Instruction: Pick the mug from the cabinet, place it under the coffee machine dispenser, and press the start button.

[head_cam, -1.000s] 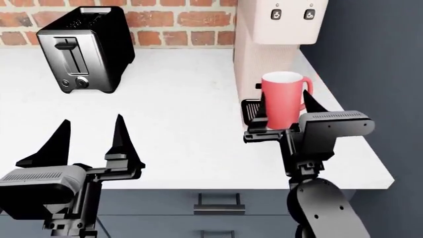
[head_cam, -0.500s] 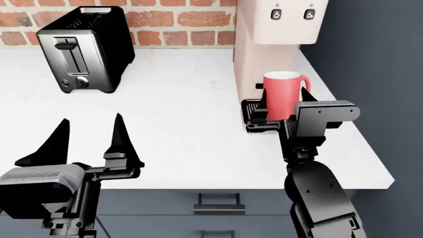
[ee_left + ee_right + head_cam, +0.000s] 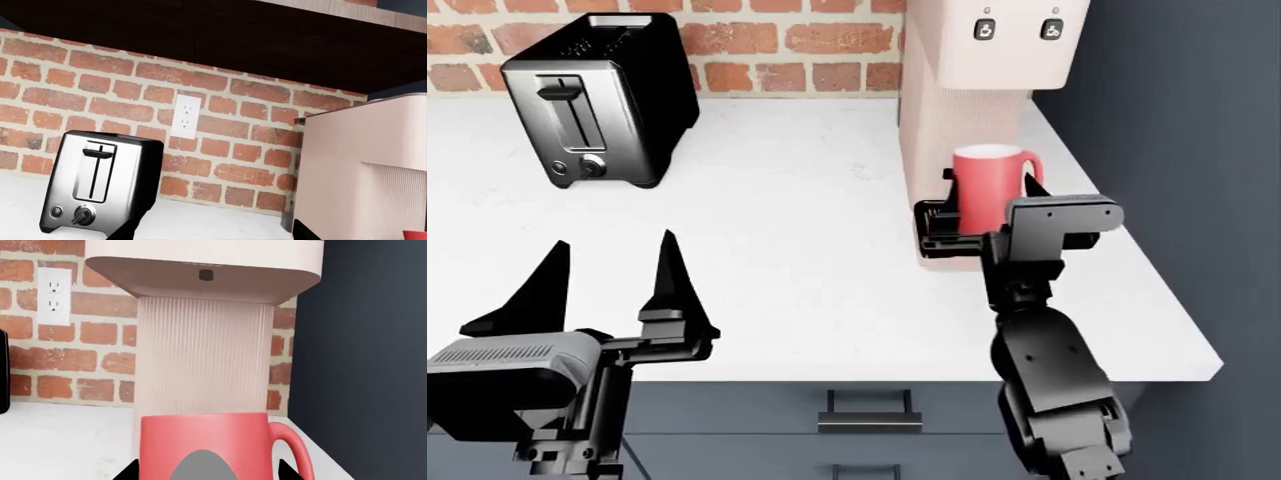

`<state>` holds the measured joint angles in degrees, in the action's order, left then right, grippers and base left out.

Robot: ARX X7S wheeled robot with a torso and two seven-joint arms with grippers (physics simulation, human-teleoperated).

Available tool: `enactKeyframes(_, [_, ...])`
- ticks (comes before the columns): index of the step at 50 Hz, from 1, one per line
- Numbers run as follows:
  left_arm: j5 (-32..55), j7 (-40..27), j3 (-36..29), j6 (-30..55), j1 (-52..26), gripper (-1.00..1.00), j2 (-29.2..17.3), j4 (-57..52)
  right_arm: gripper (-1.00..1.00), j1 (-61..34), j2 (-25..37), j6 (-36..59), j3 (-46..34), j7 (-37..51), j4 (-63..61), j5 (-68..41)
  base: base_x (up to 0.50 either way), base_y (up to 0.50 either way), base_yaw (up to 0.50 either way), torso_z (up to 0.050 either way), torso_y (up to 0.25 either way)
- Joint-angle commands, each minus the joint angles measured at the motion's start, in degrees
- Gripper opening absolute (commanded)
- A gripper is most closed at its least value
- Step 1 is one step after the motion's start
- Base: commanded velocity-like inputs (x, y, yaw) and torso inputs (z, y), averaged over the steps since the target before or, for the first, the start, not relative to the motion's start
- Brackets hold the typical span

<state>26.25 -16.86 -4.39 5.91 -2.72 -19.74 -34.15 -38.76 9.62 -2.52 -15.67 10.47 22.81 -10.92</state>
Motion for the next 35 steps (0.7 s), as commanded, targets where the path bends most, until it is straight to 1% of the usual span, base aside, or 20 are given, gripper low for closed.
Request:
enactKeyframes(1, [0.0, -0.1, -0.2, -0.2, 0.1, 1.0, -0.1, 0.2, -1.0, -3.3, -1.2, -1.5, -0.5, -2.4, 6.4, 0.6, 0.0, 0.0, 0.0, 0.0, 0.0])
enactKeyframes(22, [0.9, -0.7, 0.0, 0.1, -0.3, 1.0, -0.7, -0.4, -1.0, -8.2, -2.0, -2.0, -1.5, -4.2, 13.8, -0.2, 0.0, 0.0, 0.0, 0.0, 0.0])
enactKeyframes(35, [0.8, -0.8, -0.3, -0.2, -0.1, 1.0, -0.9, -0.3, -1.0, -9.2, -2.6, -2.5, -1.6, -5.0, 17.4, -1.2, 0.01, 0.0, 0.0, 0.0, 0.0])
